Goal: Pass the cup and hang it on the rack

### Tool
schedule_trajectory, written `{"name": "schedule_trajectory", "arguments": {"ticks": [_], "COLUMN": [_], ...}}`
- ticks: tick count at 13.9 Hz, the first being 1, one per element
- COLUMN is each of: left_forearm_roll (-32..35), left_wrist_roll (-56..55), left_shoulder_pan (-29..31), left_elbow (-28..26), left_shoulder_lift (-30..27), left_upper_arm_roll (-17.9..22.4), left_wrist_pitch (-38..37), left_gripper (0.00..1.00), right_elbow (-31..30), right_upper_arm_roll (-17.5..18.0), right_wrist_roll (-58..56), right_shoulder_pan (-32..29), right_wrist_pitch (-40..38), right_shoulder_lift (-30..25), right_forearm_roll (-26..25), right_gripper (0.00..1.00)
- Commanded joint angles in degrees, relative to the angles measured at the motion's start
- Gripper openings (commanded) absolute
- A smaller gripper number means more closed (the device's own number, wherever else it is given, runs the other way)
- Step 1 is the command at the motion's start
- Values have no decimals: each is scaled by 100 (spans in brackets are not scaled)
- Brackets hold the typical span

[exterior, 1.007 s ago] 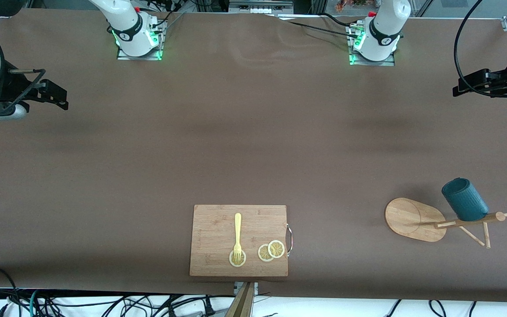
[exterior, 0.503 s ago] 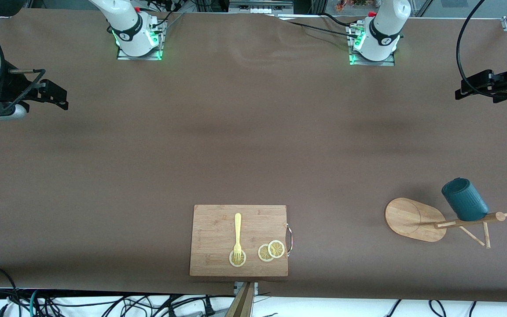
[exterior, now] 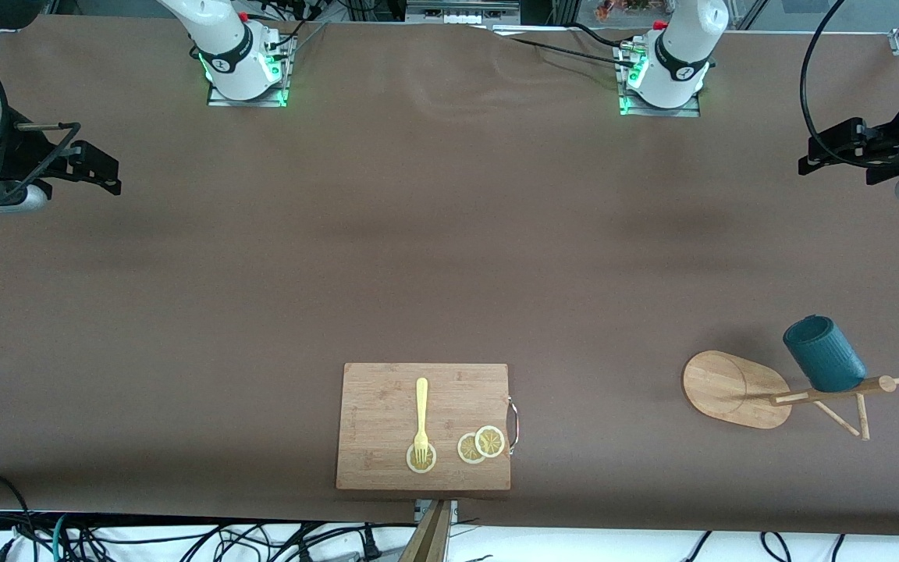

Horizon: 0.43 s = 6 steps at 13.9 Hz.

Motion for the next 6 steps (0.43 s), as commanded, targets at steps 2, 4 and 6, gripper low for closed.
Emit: {"name": "schedule_trajectory", "arguments": {"ticks": [2,4,6], "left_forearm_roll": [84,84,84], "left_wrist_roll": [87,78,78], "left_shoulder_pan": [45,63,63], "left_elbow": [-127,-109,-100], "left_shoulder_lift": [-66,14,49], "left_upper_arm_roll": [-32,-32,-32], "left_wrist_pitch": [105,105,96], "left_gripper": [100,100,100], "right_elbow": [84,84,84], "right_upper_arm_roll": [29,29,29], "right_wrist_roll": [-34,-34,-34], "right_shoulder_pan": [-39,-39,-39], "right_wrist_pitch": [-62,-62,-71], "right_shoulder_lift": [8,8,8], "right_forearm_roll": [27,27,27], "right_gripper": [100,100,100]}}
